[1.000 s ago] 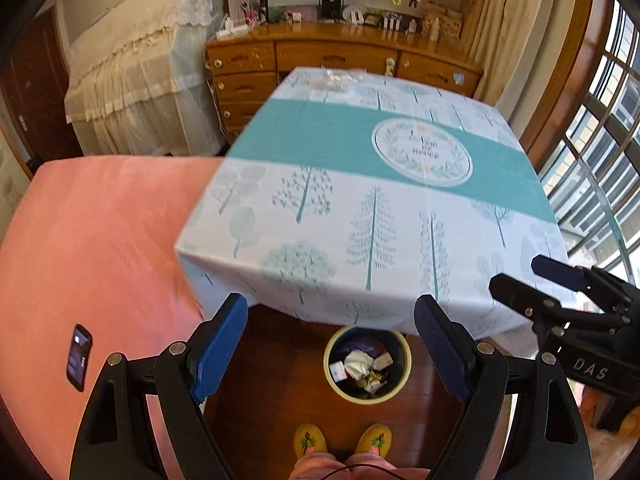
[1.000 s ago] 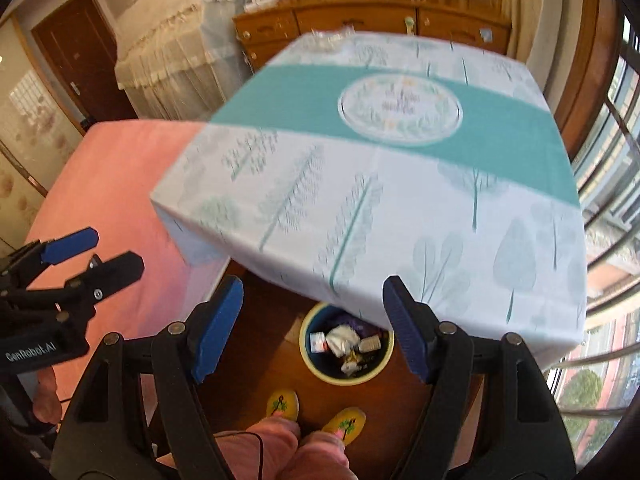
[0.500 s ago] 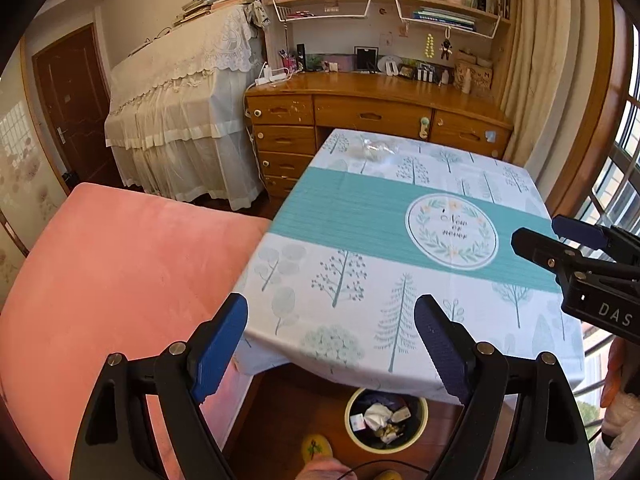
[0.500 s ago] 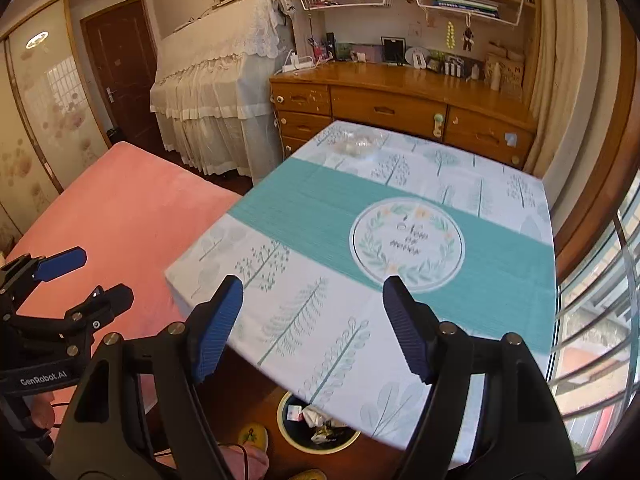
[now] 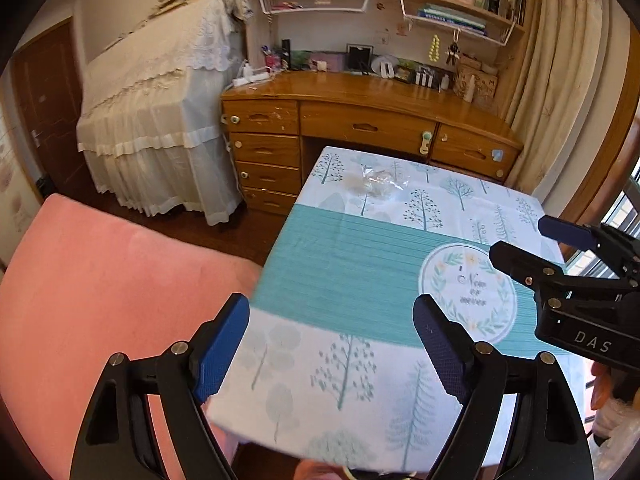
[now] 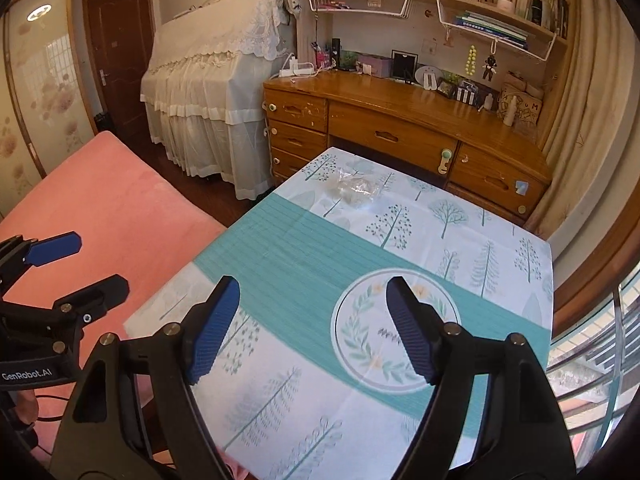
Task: Collect trash
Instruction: 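Raise both tools and move them back over the table toward the plastic bag, then grasp the clear plastic bag with the right tool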
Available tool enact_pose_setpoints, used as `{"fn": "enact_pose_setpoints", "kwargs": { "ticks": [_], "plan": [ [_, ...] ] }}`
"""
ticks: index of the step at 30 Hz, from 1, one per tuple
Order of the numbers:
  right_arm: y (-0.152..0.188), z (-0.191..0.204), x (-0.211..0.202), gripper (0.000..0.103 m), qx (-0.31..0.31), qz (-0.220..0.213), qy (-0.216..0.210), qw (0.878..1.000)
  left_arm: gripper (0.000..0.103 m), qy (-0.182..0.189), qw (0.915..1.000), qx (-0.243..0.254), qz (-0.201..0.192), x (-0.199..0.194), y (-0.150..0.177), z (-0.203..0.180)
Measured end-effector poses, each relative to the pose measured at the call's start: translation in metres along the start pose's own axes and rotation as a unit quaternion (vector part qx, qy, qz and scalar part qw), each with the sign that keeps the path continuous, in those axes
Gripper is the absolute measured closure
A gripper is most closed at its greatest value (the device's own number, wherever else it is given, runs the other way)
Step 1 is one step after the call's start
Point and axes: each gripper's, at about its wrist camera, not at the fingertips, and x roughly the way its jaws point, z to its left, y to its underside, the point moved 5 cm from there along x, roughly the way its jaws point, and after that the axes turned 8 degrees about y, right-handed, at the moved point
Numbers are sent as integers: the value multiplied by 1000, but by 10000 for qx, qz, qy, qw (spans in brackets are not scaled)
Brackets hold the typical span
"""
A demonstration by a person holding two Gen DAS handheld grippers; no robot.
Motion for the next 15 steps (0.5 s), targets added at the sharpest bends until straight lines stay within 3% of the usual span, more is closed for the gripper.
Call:
{"fn": "enact_pose_setpoints", "kwargs": {
  "ticks": [8, 15],
  "plan": [
    [-97, 3, 149, 29, -21, 466, 337, 9983, 18, 259, 9987, 26, 438, 125, -97, 49],
    [-125, 1, 295, 29, -88, 979, 581, 9935, 18, 261, 9956, -210, 877, 260, -152, 94]
  ]
}}
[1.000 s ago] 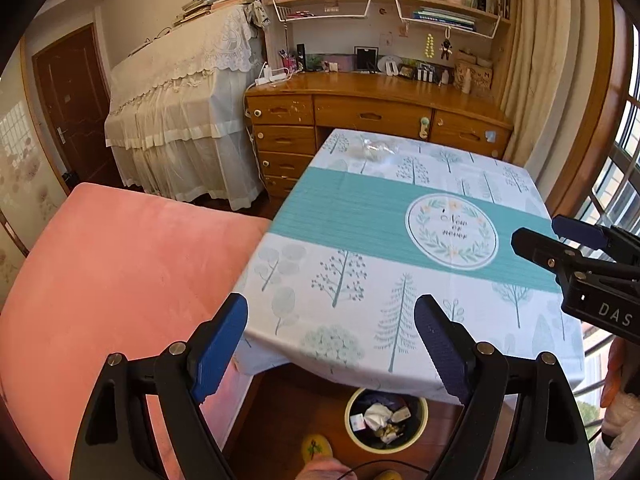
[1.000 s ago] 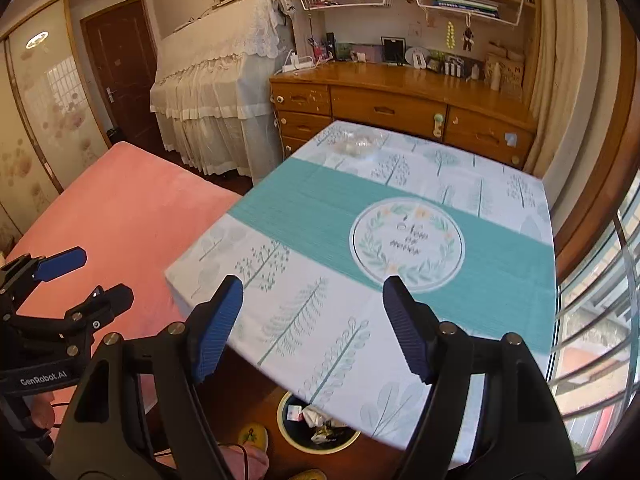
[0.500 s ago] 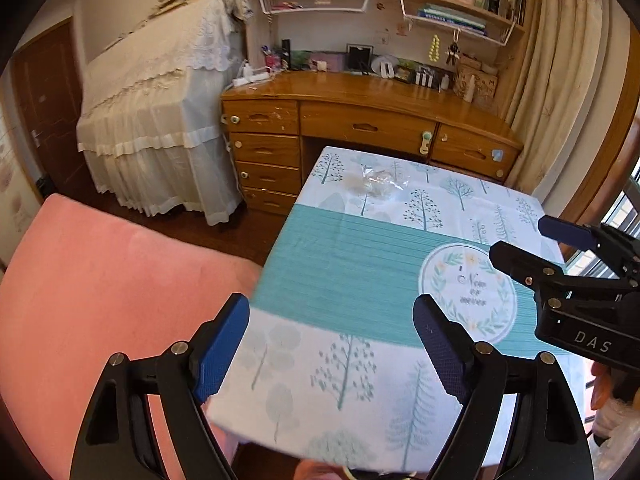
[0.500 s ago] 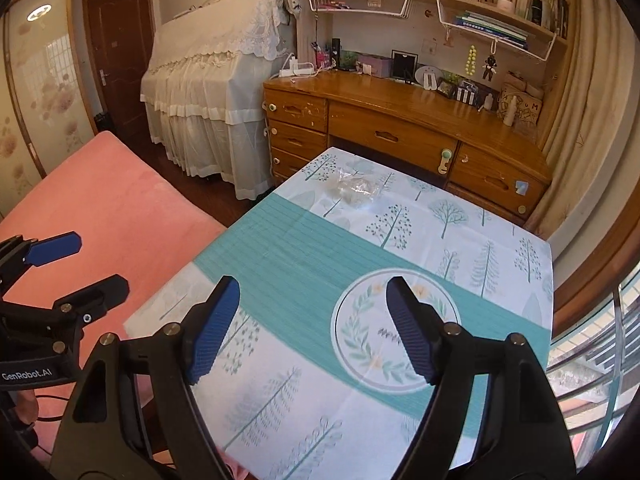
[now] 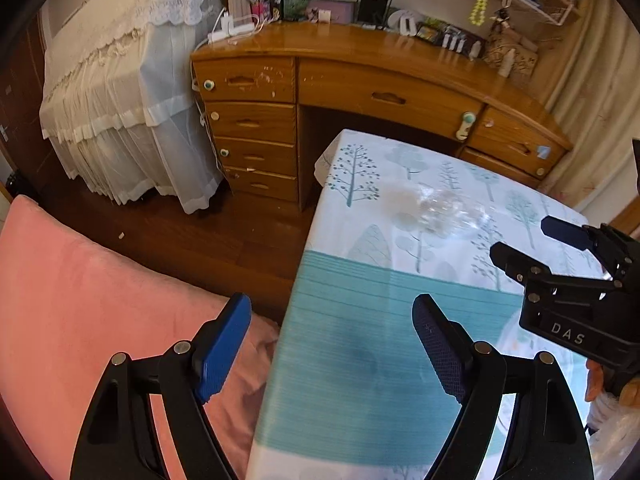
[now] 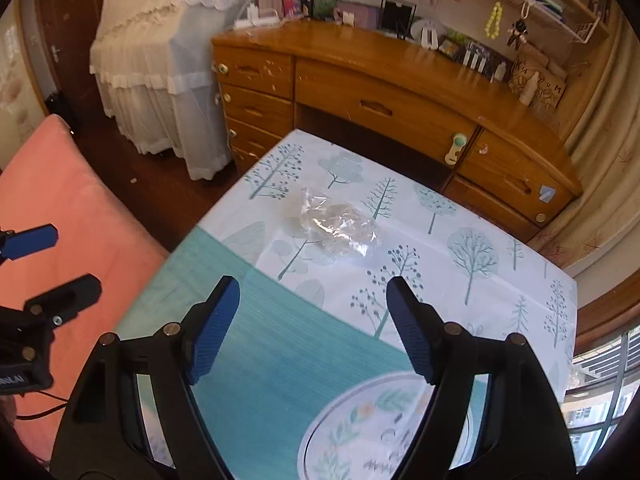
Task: Collect trash
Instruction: 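Grasp the clear plastic bag with the right tool, then carry the clear plastic bag over the bin with the right tool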
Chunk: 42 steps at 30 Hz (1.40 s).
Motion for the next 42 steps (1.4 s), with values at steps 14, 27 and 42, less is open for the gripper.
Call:
{"fn": "enact_pose_setpoints", "kwargs": {
  "ticks": [14, 27, 42],
  "plan": [
    [-27, 15, 161, 29, -631, 427, 445, 9961, 19, 45, 9984, -242, 502, 158, -56, 28],
    [-10, -4, 173, 34, -455, 569, 611, 9955, 19, 132, 9967, -419, 687, 171, -29, 36],
    [46, -40, 83, 58, 949, 456, 98, 9944, 19, 246, 9983, 53, 533, 98, 25, -23]
  ]
}}
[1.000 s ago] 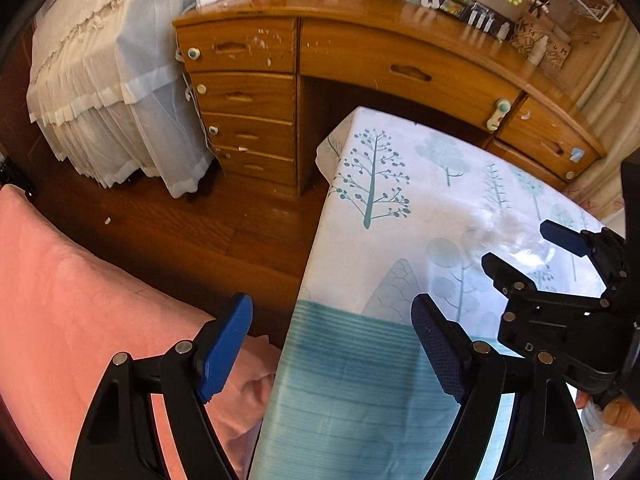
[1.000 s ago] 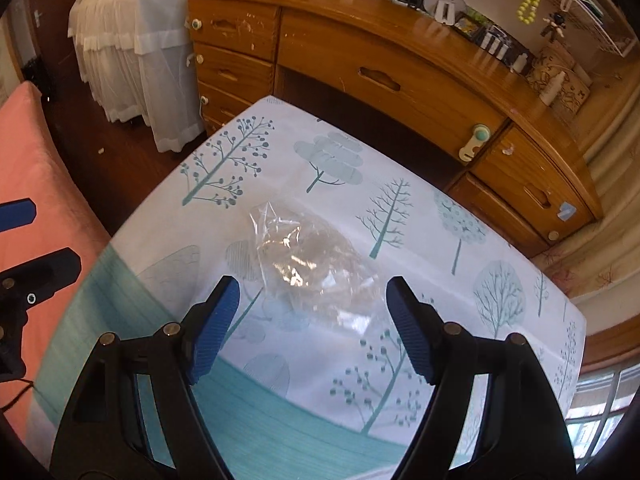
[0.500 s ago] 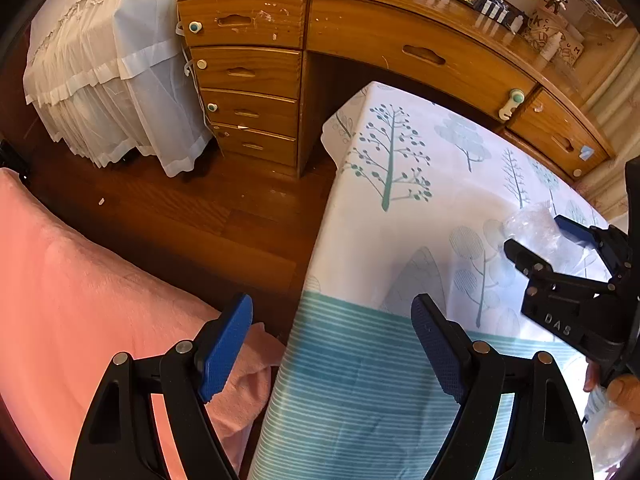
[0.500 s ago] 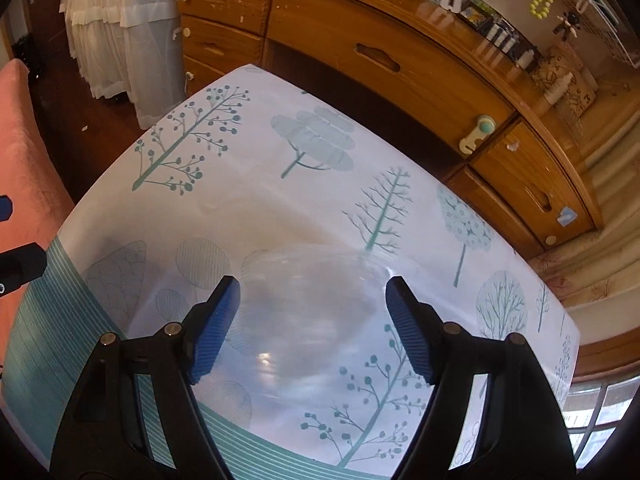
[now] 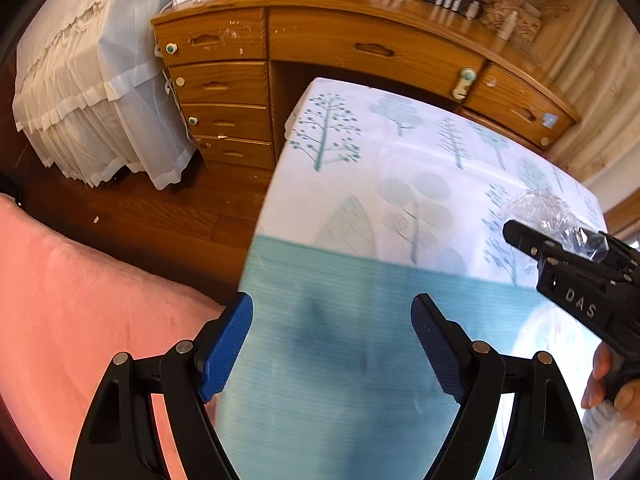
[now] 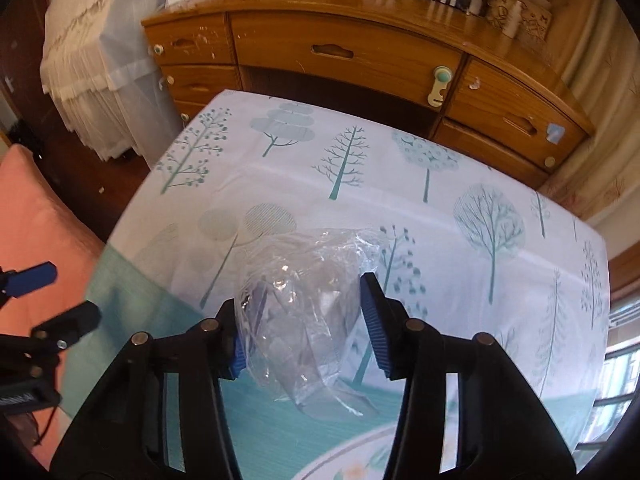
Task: Collect trash
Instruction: 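Carry the clear plastic bag over the bin with the right tool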
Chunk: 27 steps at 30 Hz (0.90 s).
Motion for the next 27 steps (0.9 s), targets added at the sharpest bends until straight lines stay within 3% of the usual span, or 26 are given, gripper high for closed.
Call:
{"fn": "enact_pose_setpoints", "kwargs": {
  "ticks": [4, 11, 16, 20, 27],
  "plan": [
    [43, -7, -41, 58, 234, 55, -318, 9992, 20, 6, 9999, 64, -145, -39, 39, -25],
    [152, -26, -131, 58, 215, 43, -821, 9964, 20, 29, 9990, 58, -437, -115, 133, -77],
    [228, -52, -200, 58, 264, -137, -999, 9946, 19, -206, 9979, 148, -593, -161, 217, -120],
    [287, -73, -251, 58, 290, -284, -1092, 9932, 19, -174, 9975, 202, -654, -192, 284, -156],
    [377, -89, -313, 58, 38, -368, -1239, 9916, 20, -339, 9959, 383, -748, -235, 378, -199]
  ]
}}
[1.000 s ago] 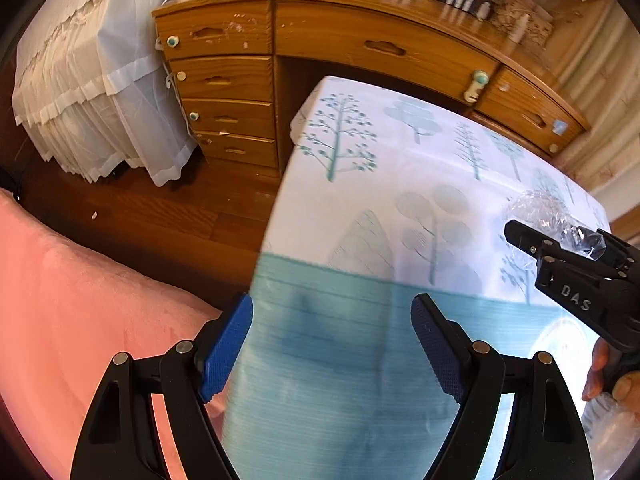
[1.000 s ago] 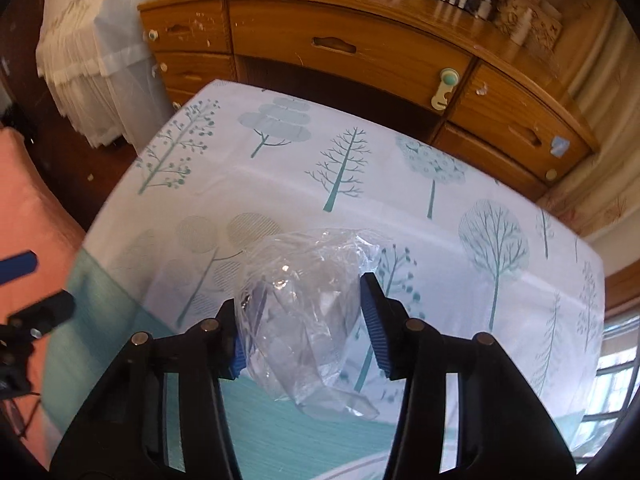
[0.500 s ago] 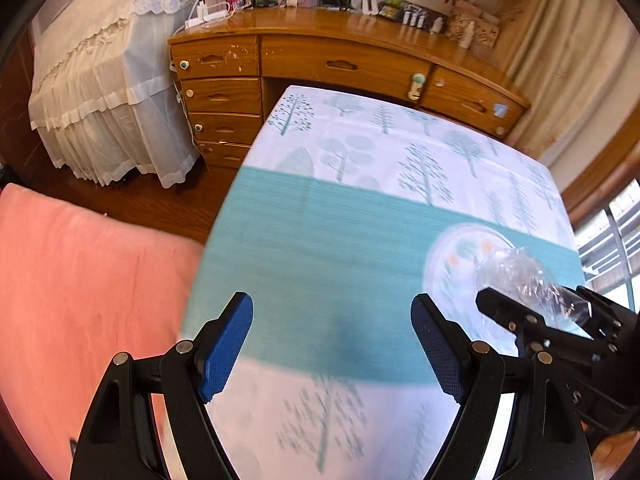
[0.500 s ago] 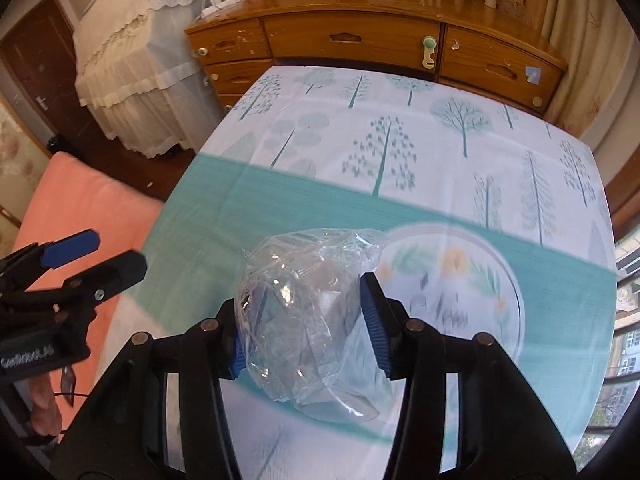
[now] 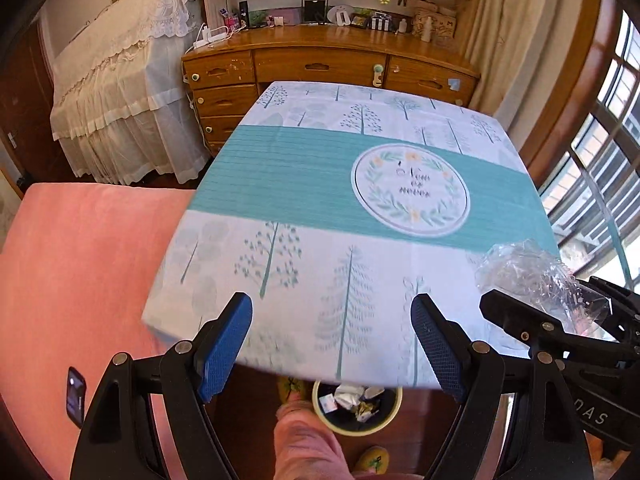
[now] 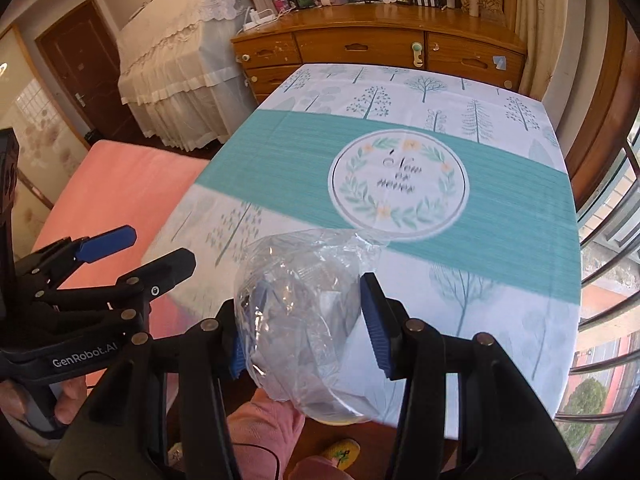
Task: Collect trash
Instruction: 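Carry the clear plastic bag over the bin with the right tool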
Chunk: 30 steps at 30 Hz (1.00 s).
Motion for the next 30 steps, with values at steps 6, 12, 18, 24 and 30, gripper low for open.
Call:
{"fn": "enact_pose_setpoints", "kwargs": {
  "ticks": [6, 12, 18, 24, 30],
  "plan": [
    [63, 0, -25, 58, 17, 213, -102, 9997, 19, -28, 9998, 77, 171, -22, 57, -19],
    [98, -2, -21, 58, 224, 466, -114, 9986, 19, 8, 9986, 93, 517, -11, 85, -16],
    [131, 3, 8, 58, 394, 611, 182, 9972, 19, 55, 9943, -32, 1061, 36, 117, 8],
    [174, 23, 66, 58, 482, 880, 359, 9943, 19, 89, 9894, -115, 1443, 97, 155, 40],
    [244, 28, 157, 58, 774, 1491, 579, 9841, 19, 38, 9855, -146, 1690, 168, 200, 72]
  ]
}}
